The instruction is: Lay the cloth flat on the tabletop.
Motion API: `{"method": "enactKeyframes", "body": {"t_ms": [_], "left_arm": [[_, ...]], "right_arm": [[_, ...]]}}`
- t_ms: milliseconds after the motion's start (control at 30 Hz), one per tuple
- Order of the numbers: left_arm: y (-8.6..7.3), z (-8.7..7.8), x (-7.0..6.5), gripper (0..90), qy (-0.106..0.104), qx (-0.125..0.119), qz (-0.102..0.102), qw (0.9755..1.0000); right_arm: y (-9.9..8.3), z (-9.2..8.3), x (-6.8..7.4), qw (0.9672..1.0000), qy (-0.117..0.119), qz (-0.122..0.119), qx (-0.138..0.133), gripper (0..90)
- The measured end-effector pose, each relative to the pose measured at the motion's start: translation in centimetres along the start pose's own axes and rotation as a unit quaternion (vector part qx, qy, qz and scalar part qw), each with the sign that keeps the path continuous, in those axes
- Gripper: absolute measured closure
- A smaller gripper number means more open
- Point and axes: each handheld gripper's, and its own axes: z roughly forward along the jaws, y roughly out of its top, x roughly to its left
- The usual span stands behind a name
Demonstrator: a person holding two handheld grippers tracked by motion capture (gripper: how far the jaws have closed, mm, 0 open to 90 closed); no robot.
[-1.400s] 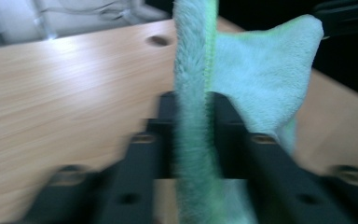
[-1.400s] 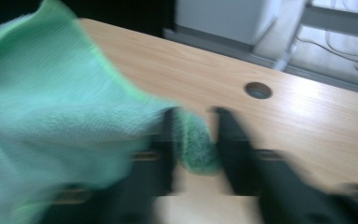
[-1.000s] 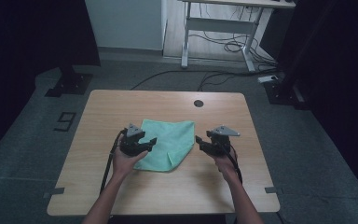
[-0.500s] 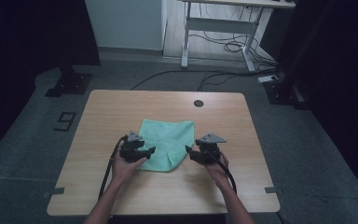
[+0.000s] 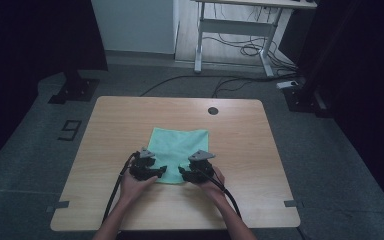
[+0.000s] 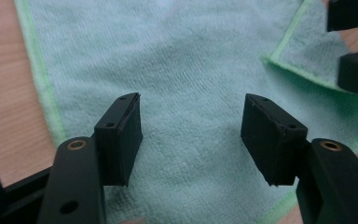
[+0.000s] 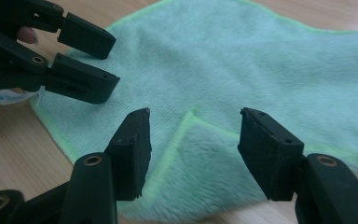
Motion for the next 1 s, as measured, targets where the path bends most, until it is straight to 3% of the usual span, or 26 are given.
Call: {"method": "enactKeyframes", "body": {"t_ms": [167,300,400,467,733,1000], "left_arm": [[-0.4,0.1,0.0,38.5,0.001,0.0,-0.007,1.0],[-0.4,0.1,-0.4,36.2,0.004,0.006,-0.002,1.0],[-0.6,0.1,-0.9,36.1,0.017,0.005,0.004,0.9998],[-0.7,0.1,-1.1,36.1,0.023,0.003,0.006,0.9997],[-0.8,0.1,-1.1,36.2,0.024,-0.001,0.006,0.9997],[-1.0,0.0,-1.1,36.0,0.02,-0.003,0.004,0.9998]], "right_arm": [[-0.2,1.2,0.5,0.9994,-0.023,-0.015,0.023,47.6],[-0.7,1.6,0.2,0.9984,-0.029,-0.018,0.045,62.6],[-0.7,1.3,0.0,0.9986,-0.025,-0.01,0.045,73.6],[-0.7,1.1,-0.1,0.9983,-0.023,-0.018,0.051,78.4],[-1.4,-0.1,-1.1,0.9989,-0.02,0.003,0.042,85.3],[-2.6,-2.2,-1.9,0.9995,-0.025,0.02,0.006,86.7]]}}
